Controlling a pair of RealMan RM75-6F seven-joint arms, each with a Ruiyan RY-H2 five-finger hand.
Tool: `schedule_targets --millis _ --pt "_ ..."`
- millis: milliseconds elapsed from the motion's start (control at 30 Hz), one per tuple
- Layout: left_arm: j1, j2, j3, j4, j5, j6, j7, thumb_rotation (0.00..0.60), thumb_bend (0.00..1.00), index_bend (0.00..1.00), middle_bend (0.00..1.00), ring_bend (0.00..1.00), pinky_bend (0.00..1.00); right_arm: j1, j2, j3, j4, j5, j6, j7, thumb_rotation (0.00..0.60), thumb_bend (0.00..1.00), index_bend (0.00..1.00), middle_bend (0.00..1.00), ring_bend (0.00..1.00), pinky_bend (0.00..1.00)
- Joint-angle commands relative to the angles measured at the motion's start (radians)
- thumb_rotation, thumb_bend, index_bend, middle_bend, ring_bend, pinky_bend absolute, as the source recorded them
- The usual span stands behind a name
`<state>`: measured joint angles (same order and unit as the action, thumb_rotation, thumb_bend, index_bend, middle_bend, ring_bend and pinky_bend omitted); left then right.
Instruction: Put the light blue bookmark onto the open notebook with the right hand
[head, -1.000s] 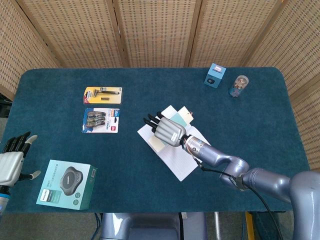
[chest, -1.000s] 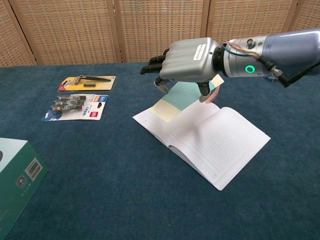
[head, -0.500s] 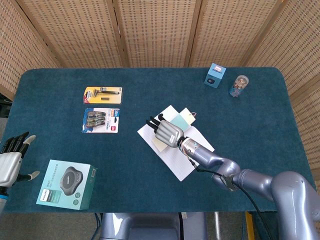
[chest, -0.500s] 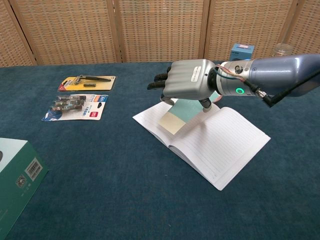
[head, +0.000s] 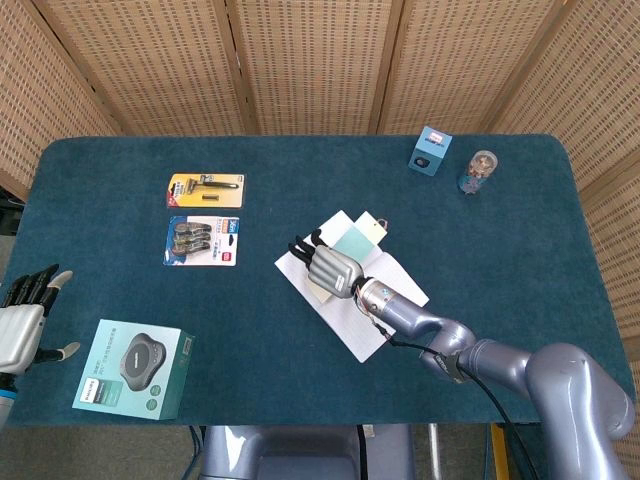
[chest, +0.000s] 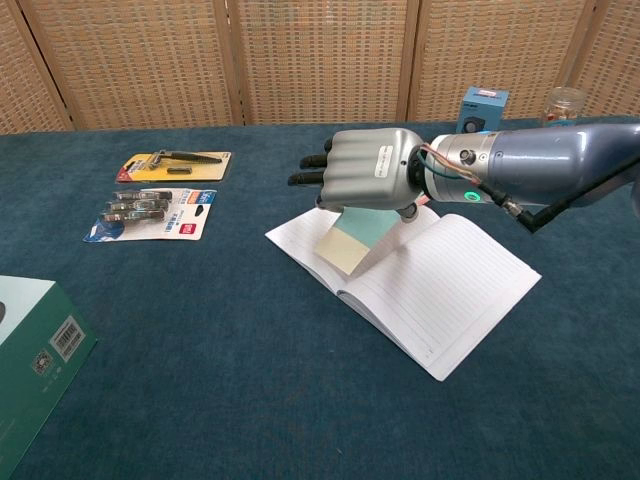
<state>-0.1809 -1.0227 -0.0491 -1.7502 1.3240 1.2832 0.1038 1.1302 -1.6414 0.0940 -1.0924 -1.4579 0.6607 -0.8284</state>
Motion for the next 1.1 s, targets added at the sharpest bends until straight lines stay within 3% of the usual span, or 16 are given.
schedule_targets --millis 33,133,300,400,467,600,633,800,1100 --pt "0.000 0.001 -0.001 0.000 -0.001 0.001 -0.003 0.600 0.00 0.00 0.00 0.00 0.00 0.000 -0.001 -0.003 0.004 0.000 0.003 0.001 0.600 0.00 0.20 0.00 0.00 0.23" --pt "0.000 0.003 -0.001 0.001 -0.002 0.000 -0.006 0.600 0.00 0.00 0.00 0.00 0.00 -0.004 0.004 -0.006 0.007 0.002 0.007 0.000 0.600 0.00 0.13 0.00 0.00 0.23" --pt "0.000 0.003 0.003 0.001 0.006 0.001 -0.009 0.600 0.00 0.00 0.00 0.00 0.00 -0.022 0.039 -0.008 -0.020 0.018 0.026 0.003 0.600 0.00 0.09 0.00 0.00 0.23" --pt "0.000 0.003 0.004 0.001 0.006 0.001 -0.009 0.600 0.00 0.00 0.00 0.00 0.00 -0.040 0.064 0.005 -0.066 0.039 0.048 0.037 0.600 0.09 0.09 0.00 0.00 0.23" --pt "-0.001 0.002 0.004 0.002 0.006 -0.001 -0.008 0.600 0.00 0.00 0.00 0.00 0.00 -0.057 0.086 0.023 -0.116 0.065 0.061 0.104 0.600 0.24 0.09 0.00 0.00 0.23" --pt "-0.006 0.003 0.006 0.000 0.008 -0.010 -0.007 0.600 0.00 0.00 0.00 0.00 0.00 -0.079 0.124 0.075 -0.206 0.155 0.036 0.279 0.600 0.86 0.09 0.00 0.00 0.23" --pt "-0.008 0.003 0.006 0.000 0.009 -0.012 -0.007 0.600 0.00 0.00 0.00 0.00 0.00 -0.080 0.130 0.086 -0.218 0.177 0.026 0.311 0.600 0.96 0.09 0.00 0.00 0.23" --pt "-0.012 0.004 0.007 -0.002 0.007 -0.019 -0.007 0.600 0.00 0.00 0.00 0.00 0.00 -0.063 0.140 0.121 -0.260 0.366 -0.076 0.392 0.600 1.00 0.05 0.00 0.00 0.13" --pt "-0.018 0.004 0.007 0.001 -0.005 -0.032 -0.012 0.600 0.00 0.00 0.00 0.00 0.00 0.017 0.101 0.037 -0.217 0.566 -0.118 0.277 0.600 1.00 0.01 0.00 0.00 0.09"
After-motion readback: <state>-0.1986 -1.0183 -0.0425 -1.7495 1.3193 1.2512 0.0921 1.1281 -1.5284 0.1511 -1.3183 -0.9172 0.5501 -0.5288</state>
